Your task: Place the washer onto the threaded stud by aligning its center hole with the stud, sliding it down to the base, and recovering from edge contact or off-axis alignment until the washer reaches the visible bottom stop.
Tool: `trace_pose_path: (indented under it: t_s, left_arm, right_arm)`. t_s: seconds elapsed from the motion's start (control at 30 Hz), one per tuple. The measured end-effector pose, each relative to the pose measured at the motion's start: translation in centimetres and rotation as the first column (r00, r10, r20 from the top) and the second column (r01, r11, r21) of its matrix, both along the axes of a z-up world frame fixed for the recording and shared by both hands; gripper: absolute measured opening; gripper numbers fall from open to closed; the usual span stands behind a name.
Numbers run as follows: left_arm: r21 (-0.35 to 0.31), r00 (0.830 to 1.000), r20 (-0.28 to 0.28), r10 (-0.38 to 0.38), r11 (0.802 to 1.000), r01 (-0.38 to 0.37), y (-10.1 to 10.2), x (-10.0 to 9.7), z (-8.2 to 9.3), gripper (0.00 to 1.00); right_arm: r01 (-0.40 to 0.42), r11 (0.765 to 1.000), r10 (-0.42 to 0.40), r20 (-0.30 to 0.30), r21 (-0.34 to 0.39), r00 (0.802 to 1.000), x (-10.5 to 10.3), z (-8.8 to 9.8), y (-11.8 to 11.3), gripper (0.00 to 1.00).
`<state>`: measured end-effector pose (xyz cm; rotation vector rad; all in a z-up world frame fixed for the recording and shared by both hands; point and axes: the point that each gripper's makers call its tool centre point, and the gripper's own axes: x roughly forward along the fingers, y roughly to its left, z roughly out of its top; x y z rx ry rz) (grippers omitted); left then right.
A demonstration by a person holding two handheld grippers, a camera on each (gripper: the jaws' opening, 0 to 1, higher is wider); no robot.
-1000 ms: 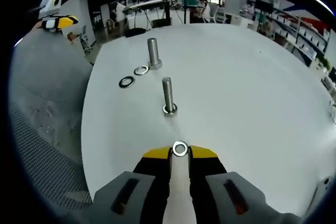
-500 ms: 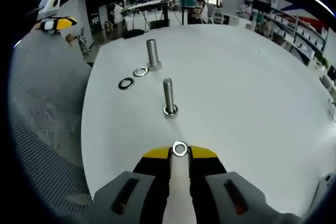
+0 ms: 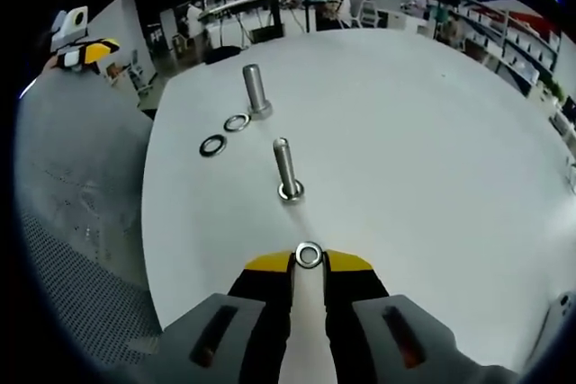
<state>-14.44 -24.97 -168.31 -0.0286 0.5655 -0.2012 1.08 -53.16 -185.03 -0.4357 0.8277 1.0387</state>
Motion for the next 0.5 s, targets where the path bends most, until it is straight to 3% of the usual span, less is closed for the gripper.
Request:
trace_pose_path:
  t_s: [0.2,0.5]
  left_arm:
    - [0.0,1.0,0.0,0.0,1.0,0.0,0.0,0.0,0.0,0.1]
    - [0.0,1.0,-0.001,-0.004,1.0,0.004,-0.1,0.0,0.0,0.1]
  right_arm:
    - [-0.008,1.0,0.008,0.005,0.002,1.0,0.0,0.4,0.4,0.14]
    - [-0.012,0.999,0.01,0.049,0.034,0.999,1.0,2.8,0.8,0.14]
